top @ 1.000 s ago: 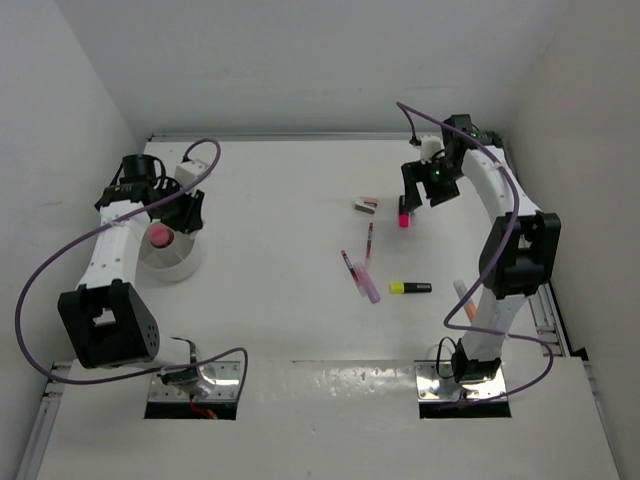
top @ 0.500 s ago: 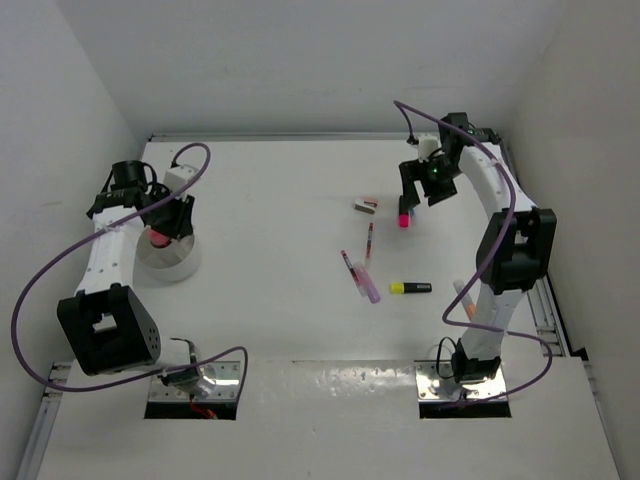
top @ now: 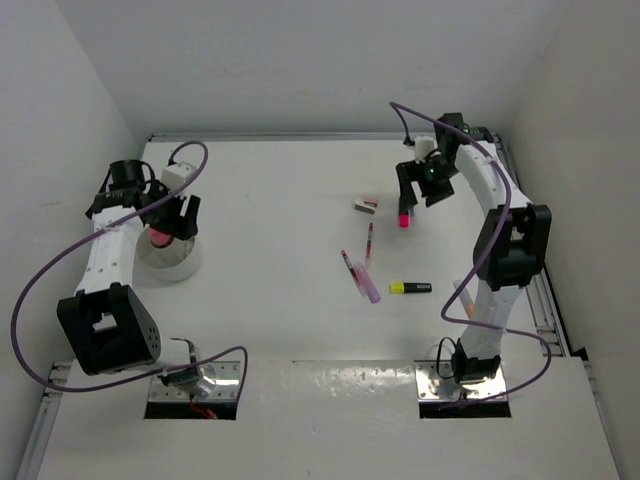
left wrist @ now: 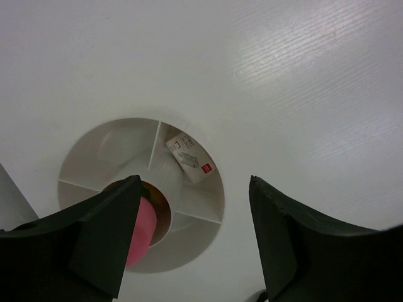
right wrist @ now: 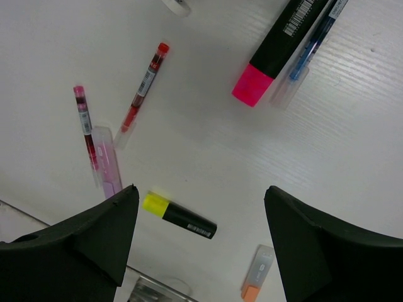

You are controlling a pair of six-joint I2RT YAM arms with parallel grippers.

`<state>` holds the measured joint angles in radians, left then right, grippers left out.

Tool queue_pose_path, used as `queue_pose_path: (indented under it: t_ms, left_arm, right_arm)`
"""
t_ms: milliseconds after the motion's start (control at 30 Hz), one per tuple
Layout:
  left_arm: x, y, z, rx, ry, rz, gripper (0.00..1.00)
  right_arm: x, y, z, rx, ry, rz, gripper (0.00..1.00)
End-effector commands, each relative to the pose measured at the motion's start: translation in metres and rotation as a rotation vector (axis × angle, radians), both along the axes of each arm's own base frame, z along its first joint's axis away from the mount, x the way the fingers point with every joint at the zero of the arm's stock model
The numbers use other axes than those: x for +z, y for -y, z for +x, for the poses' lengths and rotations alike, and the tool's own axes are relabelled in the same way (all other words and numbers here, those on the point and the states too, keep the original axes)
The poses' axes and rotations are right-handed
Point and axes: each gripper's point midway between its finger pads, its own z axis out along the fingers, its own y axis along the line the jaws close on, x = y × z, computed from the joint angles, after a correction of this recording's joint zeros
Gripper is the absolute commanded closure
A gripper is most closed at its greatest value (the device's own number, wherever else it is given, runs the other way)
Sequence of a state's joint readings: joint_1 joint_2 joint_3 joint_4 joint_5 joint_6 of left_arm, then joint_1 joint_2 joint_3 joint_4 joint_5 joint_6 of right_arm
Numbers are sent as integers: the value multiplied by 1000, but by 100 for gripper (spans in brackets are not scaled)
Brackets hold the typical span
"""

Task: Sort the stationery into containers
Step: Place the stationery in the storage box, then pick up the stationery from the center of the board.

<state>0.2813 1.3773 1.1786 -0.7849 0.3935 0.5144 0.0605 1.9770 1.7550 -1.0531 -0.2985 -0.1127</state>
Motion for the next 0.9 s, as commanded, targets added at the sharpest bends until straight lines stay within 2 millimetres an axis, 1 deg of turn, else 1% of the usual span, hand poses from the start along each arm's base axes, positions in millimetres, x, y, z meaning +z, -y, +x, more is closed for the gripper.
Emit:
queue_pose_path:
  t_ms: [0,67,100,133,167,200,233,267,300,333,367,400,433,467,500,533,567,600,633,700,733,767,800,833,867]
  left_arm:
    - [24,-3,16,-5,95,-5,25]
    - [37,2,24,-37,152,-18,26]
    - [47,12,30,-78,185,-22,27]
    - [51,18,33,-105,197,-17,28]
    - [55,32,39,-165,209,0,29]
    - [53,41,40,-195,205,-1,30]
    - [57,48,43,-219,216,3,30]
    - [55,56,46,-249,212,2,30]
    - [54,73,46,-300,208,-2,31]
    - [52,81,49,-328,206,4,31]
    - [51,98,48,-377,204,2,31]
    - [49,100,51,-377,206,15,31]
    - [45,114,51,-409,202,17,31]
    - [45,128,50,-435,207,16,30]
    - [48,132,57,-429,235,28,30]
    - [43,135,57,-409,226,16,29]
    - [41,144,59,-415,232,9,29]
    - [38,151,66,-417,240,-3,27]
    - [36,157,70,-419,239,-18,27]
    - [37,185,78,-481,263,-31,26]
    - [38,198,92,-525,276,-16,26]
    - [33,221,93,-588,269,-14,26]
    - [35,234,98,-625,276,-6,26]
    - [36,250,118,-664,295,11,27]
    - [30,271,117,-717,272,4,27]
  right_arm:
    - [11,-3,6,27,38,5,20]
    - [14,-3,2,36,44,2,21]
    - [10,0,-2,42,36,-3,22]
    - [11,3,-4,45,41,-4,24]
    - [10,5,-11,60,37,-2,25]
    - [8,7,-16,69,31,-4,28]
    - [9,12,-19,67,36,-6,29]
    - [8,16,-28,81,32,-8,33]
    - [5,20,-35,85,20,-14,35]
    - [3,26,-40,83,16,-22,36]
    - [-1,31,-50,91,3,-52,39]
    - [-3,50,-53,41,-5,-71,40]
    - [-5,57,-58,20,-13,-89,40]
    - [-10,64,-67,-13,-41,-99,40]
    - [-8,75,-71,-51,-34,-118,38]
    - [-8,79,-75,-68,-40,-122,37]
    - [-12,81,-83,-83,-59,-125,34]
    - [-10,86,-84,-96,-46,-139,31]
    - [-11,88,-86,-104,-48,-141,29]
    - [-11,89,-90,-131,-60,-139,28]
    - [-10,90,-90,-143,-64,-132,28]
    - [-9,90,-90,-164,-67,-125,28]
    - [-9,92,-91,-180,-75,-118,28]
    - [-7,91,-91,-195,-76,-102,28]
    - [-6,92,-91,-202,-75,-97,28]
